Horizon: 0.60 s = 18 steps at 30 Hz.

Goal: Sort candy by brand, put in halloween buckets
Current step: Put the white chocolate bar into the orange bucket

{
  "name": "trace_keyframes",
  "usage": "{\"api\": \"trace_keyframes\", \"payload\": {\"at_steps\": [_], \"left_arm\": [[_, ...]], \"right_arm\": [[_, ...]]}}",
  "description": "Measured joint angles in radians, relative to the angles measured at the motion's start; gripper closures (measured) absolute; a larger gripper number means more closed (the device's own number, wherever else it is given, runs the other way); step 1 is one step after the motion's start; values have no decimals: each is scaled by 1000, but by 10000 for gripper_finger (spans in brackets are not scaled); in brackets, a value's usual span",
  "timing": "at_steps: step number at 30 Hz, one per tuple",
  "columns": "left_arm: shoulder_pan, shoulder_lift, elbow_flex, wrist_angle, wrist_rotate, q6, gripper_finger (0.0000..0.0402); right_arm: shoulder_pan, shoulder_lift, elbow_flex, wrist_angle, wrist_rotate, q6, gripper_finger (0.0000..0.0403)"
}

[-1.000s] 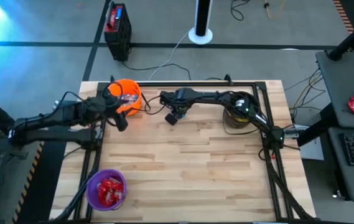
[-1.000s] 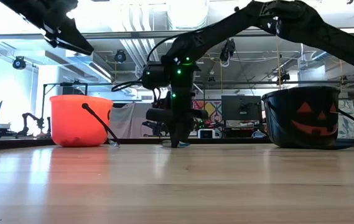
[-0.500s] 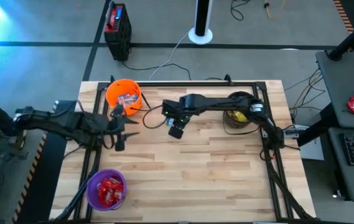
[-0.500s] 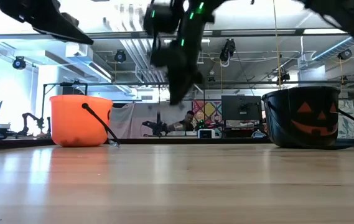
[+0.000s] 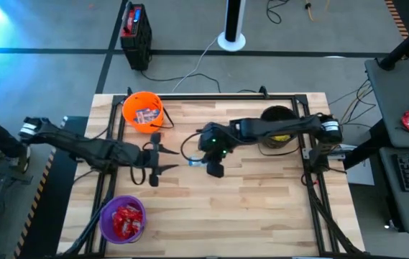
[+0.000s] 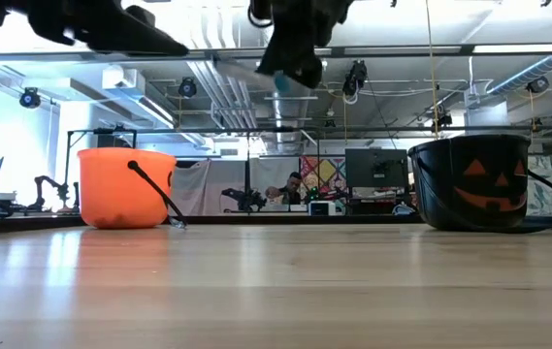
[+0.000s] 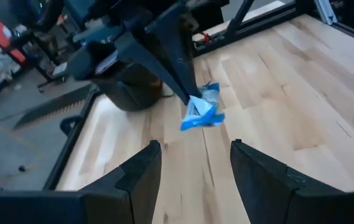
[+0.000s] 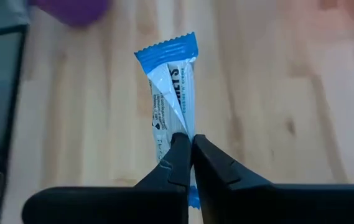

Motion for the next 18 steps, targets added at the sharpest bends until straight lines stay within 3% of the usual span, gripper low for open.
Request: {"api": "trace_keyframes", "payload": {"at_steps": [7,18], "left_arm": [[-2,134,32,175,-5,141,225],[-22,278,135,116,30,221,225]], "right_arm": [[-1,-34,-31,46,-64,-28,395],[-14,-29,-33,60,-209,-60,394]]}}
